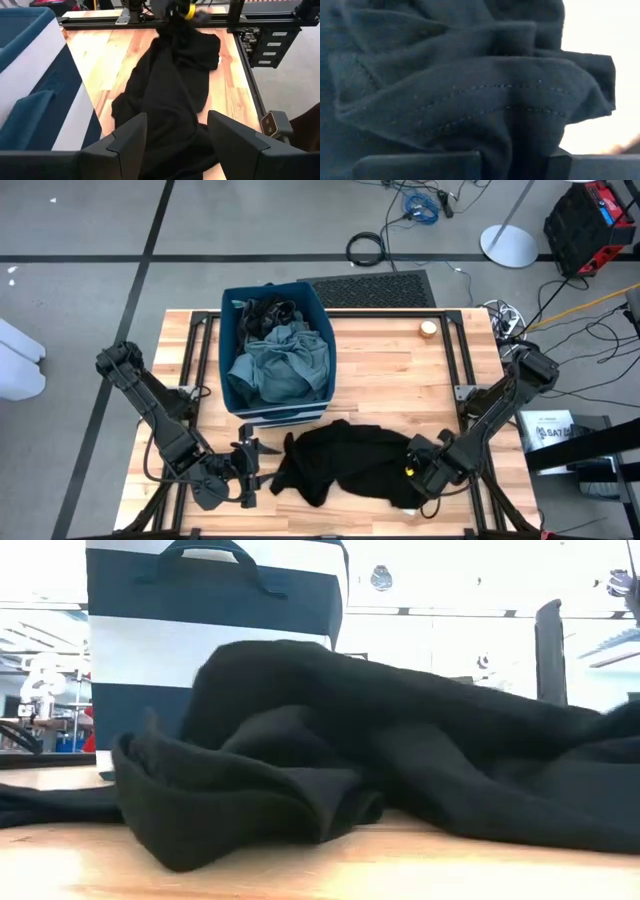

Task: Sort clothes
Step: Put the black shirt into the blue laundry organizer

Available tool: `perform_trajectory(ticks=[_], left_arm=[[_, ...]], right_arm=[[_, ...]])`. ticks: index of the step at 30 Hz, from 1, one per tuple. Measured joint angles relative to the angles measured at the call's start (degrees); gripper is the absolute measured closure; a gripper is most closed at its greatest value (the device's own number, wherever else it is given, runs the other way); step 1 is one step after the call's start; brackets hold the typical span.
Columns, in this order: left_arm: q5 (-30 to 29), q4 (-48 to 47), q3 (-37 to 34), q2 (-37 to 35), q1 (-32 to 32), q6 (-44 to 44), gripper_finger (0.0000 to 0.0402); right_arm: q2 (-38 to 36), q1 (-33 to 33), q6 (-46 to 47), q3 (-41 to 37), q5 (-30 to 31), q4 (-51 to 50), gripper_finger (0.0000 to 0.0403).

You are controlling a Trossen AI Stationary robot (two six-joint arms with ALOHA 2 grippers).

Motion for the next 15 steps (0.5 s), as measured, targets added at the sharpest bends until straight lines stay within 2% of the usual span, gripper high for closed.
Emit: perform_trajectory(ticks=[5, 8, 12, 15], left_arm=[[-0.42, -0.13, 0.0, 0.0, 0.01, 0.18, 0.0183], [-0.51, -0.11, 0.0, 0.0, 0.01, 1.33, 0.0183], [-1.35, -0.11, 0.0, 0.02, 0.01, 1.64, 0.0183], [-1.67, -0.11, 0.0, 0.02, 0.01, 1.64, 0.0183]], right_arm=[[-0.54, 0.83, 2.1, 10.5, -0.09, -20.14, 0.038], [-0.67, 0.58, 2.36, 17.24, 4.1, -25.23, 0.038], [-0.69, -0.92, -1.87, 23.69, 15.15, -22.41, 0.038], [-0.19, -3.75, -8.7, 25.08, 20.38, -15.48, 0.038]])
